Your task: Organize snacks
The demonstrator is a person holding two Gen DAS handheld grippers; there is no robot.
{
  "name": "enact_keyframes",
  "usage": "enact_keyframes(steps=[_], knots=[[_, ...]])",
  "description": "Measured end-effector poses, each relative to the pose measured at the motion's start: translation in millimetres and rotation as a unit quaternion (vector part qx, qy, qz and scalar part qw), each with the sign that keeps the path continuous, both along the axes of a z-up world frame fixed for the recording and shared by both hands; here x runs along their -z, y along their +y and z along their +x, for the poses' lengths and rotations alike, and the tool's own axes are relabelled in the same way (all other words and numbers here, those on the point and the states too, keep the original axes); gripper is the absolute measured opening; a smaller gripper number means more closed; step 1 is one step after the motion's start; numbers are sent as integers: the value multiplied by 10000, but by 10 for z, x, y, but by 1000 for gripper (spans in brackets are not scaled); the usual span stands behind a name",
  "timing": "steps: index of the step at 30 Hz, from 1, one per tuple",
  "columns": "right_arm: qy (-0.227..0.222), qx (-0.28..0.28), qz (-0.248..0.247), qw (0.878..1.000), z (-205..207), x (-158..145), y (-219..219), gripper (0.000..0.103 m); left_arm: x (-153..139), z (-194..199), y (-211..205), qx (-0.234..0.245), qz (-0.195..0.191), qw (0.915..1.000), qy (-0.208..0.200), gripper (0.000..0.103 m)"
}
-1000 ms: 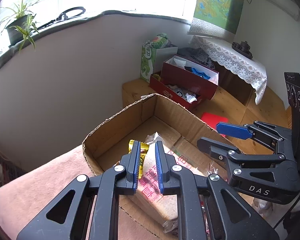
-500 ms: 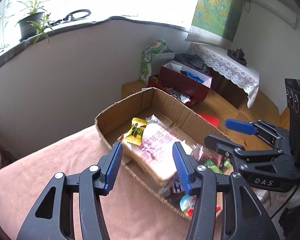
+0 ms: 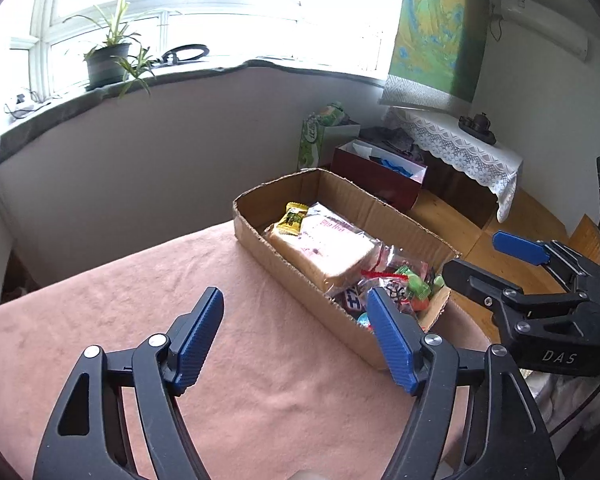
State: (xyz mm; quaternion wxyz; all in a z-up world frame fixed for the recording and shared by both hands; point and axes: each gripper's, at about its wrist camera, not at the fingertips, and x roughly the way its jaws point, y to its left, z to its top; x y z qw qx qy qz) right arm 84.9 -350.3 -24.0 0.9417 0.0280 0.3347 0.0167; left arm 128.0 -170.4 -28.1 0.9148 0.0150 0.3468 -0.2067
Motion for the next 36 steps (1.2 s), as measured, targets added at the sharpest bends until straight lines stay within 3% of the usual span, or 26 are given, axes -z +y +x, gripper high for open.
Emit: enact_keyframes(steps=[7,15,36], knots=[[-17,159,410,9990,-244,35,39,98,53,-323,204,-503,-57,9987,-78,78],[-119,139,239,9995,-301,-25,142,98,133,-446,229,-548,33,9985,34,78],[-139,123,172,9997,-318,-46,170,98,-31,-603,252,-597,-13,9981,-159,79]])
